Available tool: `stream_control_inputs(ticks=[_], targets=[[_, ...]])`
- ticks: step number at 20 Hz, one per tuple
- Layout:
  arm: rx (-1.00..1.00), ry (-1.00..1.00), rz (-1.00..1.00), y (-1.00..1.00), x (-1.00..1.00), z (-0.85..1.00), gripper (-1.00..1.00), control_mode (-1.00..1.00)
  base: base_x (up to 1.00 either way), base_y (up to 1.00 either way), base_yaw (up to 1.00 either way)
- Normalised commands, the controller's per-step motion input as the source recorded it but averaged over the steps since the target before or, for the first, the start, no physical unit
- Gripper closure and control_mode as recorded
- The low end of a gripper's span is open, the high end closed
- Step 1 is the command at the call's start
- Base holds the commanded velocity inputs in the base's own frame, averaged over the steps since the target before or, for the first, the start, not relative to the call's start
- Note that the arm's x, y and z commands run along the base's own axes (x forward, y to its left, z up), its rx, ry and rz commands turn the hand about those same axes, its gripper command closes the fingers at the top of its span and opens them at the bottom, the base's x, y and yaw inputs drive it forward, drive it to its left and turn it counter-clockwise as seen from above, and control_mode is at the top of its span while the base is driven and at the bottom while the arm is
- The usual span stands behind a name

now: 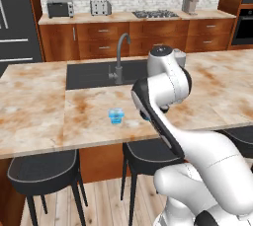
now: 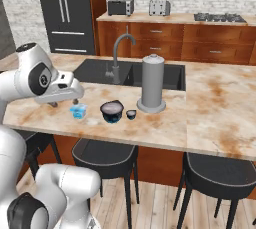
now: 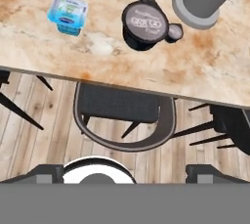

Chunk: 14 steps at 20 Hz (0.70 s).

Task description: Stack the yogurt containers by placing the smaller containers on top of the larger containers.

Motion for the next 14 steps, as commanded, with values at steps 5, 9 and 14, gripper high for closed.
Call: stream_control_inputs(ticks=[5,9,14], targets=[[0.0,0.01,0.0,0.35,0.0,-0.24,-1.0,-1.0,0.0,0.0,0.0],[-0.01,0.0,0.0,0.34,0.0,-0.27,-1.0,-1.0,0.0,0.0,0.0],[-0.02,0.0,0.0,0.3,0.1,-0.29,-1.0,-1.0,0.0,0.0,0.0]])
